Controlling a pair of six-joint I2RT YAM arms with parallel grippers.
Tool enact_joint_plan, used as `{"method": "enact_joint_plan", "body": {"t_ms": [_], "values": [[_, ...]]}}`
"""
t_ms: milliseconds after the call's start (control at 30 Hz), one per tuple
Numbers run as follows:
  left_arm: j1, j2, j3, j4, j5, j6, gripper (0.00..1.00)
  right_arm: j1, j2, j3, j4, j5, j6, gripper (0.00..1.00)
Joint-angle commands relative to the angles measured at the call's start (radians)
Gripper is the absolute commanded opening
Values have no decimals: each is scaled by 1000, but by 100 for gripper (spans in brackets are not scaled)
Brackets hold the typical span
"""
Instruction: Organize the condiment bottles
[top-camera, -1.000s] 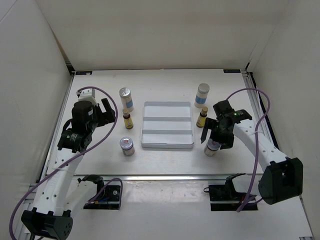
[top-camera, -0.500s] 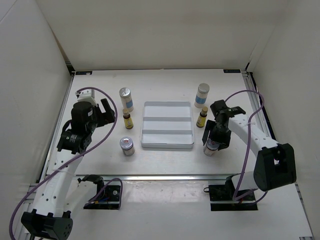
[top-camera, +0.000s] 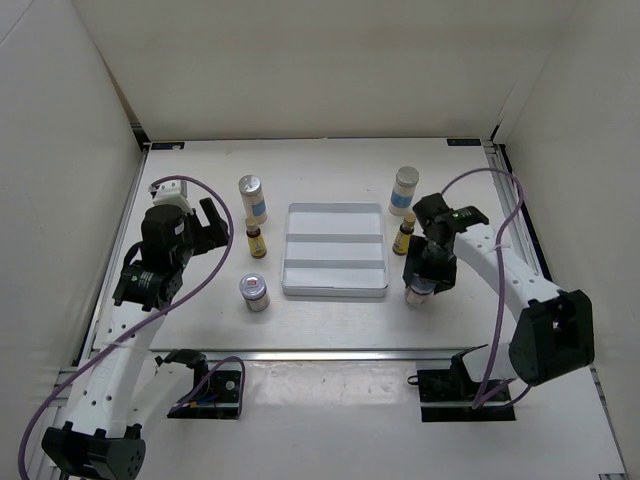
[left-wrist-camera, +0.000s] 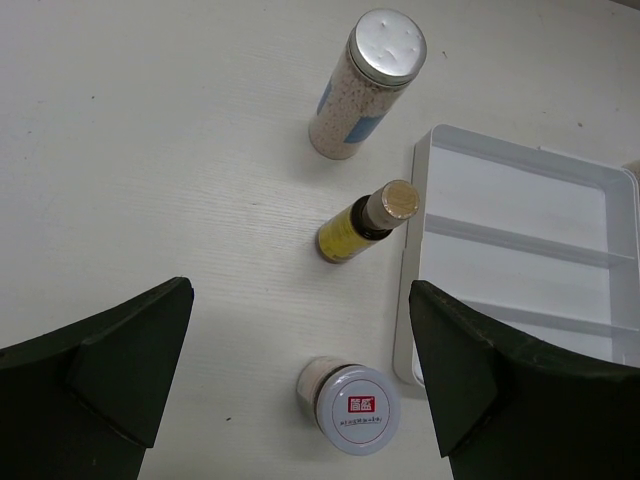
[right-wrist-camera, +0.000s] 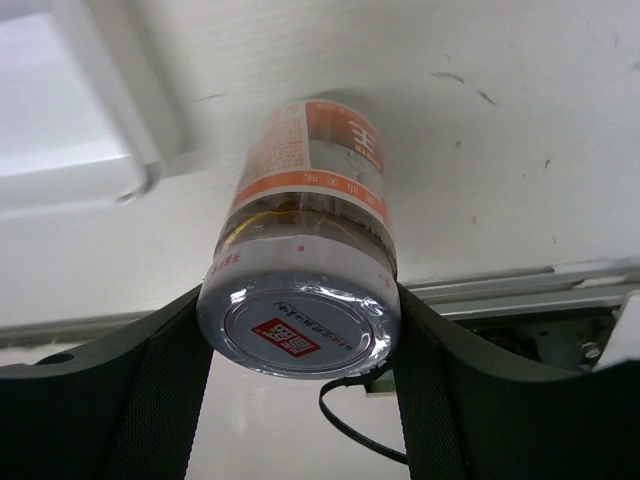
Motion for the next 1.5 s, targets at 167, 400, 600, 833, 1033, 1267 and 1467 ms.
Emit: {"method": "enact_joint_plan", "body": {"t_ms": [167, 400, 600, 833, 1033, 1267, 1467], "values": [[5, -18, -1, 0, -13, -8, 100, 236, 27, 383, -79, 67, -126, 0], [5, -18, -1, 0, -23, -8, 100, 326, 198, 424, -28, 47, -175, 0], [5, -9, -1, 0, -23, -8, 100, 346, 266, 379, 15, 38, -184, 0], [5, 0, -10, 0, -23, -8, 100, 346, 296, 339, 38, 26, -202, 10], [-6, 0, -64, 58, 11, -42, 100, 346, 305, 328, 47, 29, -193, 43], [-6, -18, -75, 31, 198, -17, 100, 346, 255, 404, -2, 114, -193, 100], [-15, 5, -18, -109, 434, -63, 100, 346, 94, 454, -13, 144, -184, 100]]}}
